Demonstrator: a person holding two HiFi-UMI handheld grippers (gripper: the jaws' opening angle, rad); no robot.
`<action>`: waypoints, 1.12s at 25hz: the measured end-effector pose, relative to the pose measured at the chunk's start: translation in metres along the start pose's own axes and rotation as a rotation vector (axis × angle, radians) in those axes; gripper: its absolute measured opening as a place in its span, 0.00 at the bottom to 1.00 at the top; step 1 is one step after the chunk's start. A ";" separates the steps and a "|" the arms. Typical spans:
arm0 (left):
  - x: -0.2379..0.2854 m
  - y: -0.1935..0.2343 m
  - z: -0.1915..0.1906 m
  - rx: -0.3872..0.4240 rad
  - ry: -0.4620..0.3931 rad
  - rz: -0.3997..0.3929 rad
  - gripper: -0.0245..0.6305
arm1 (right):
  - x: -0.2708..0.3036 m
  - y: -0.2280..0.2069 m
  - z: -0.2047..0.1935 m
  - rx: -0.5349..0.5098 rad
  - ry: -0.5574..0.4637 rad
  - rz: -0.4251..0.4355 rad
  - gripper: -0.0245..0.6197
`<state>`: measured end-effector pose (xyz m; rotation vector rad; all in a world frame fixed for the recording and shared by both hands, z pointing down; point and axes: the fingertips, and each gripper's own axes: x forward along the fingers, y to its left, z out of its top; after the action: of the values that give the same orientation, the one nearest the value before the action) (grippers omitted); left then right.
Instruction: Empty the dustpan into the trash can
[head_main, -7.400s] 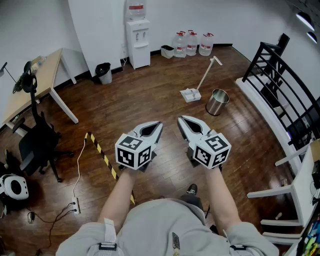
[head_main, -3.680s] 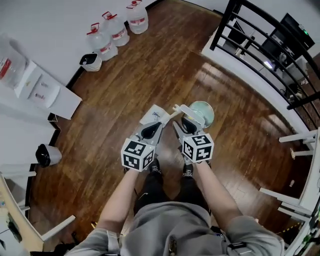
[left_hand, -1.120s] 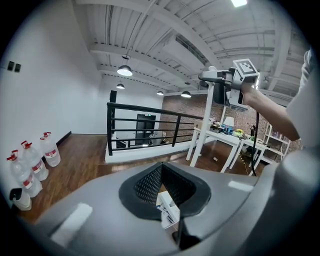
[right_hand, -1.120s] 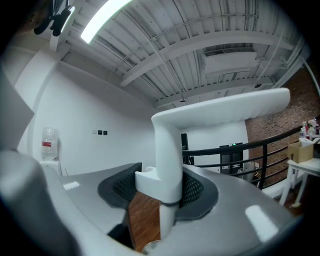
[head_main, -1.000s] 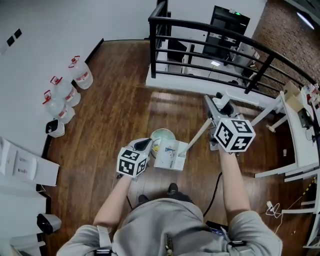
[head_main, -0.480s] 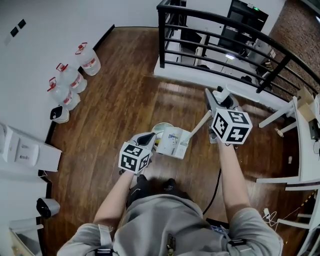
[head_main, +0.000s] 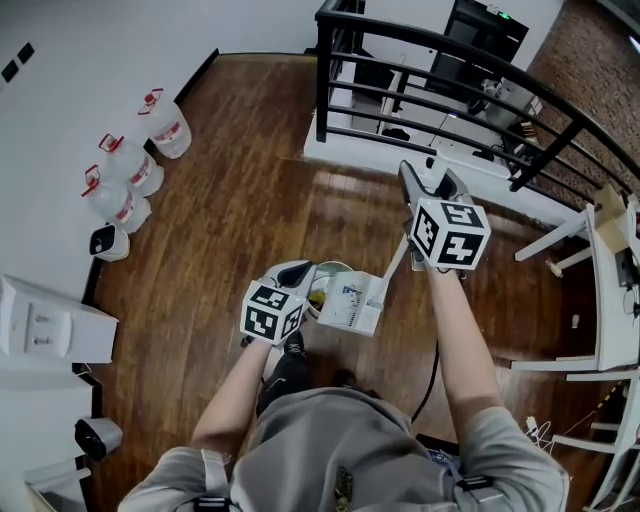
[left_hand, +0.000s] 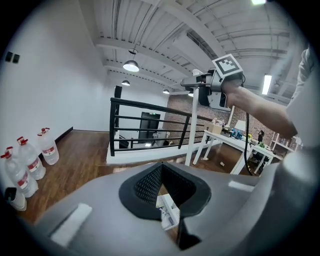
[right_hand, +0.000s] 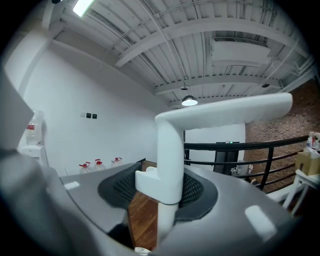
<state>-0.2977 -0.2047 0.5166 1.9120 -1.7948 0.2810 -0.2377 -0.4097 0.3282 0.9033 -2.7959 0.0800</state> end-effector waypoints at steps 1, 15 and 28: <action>0.002 0.011 0.006 0.000 -0.006 -0.008 0.05 | 0.013 0.005 0.003 -0.008 0.007 -0.008 0.33; 0.015 0.143 0.048 -0.044 -0.018 -0.057 0.05 | 0.168 0.085 0.012 -0.114 0.102 -0.038 0.33; 0.016 0.195 0.051 -0.063 -0.008 -0.054 0.05 | 0.223 0.113 0.005 -0.146 0.134 -0.033 0.33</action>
<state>-0.4956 -0.2446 0.5223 1.9170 -1.7336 0.1962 -0.4810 -0.4467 0.3706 0.8754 -2.6240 -0.0651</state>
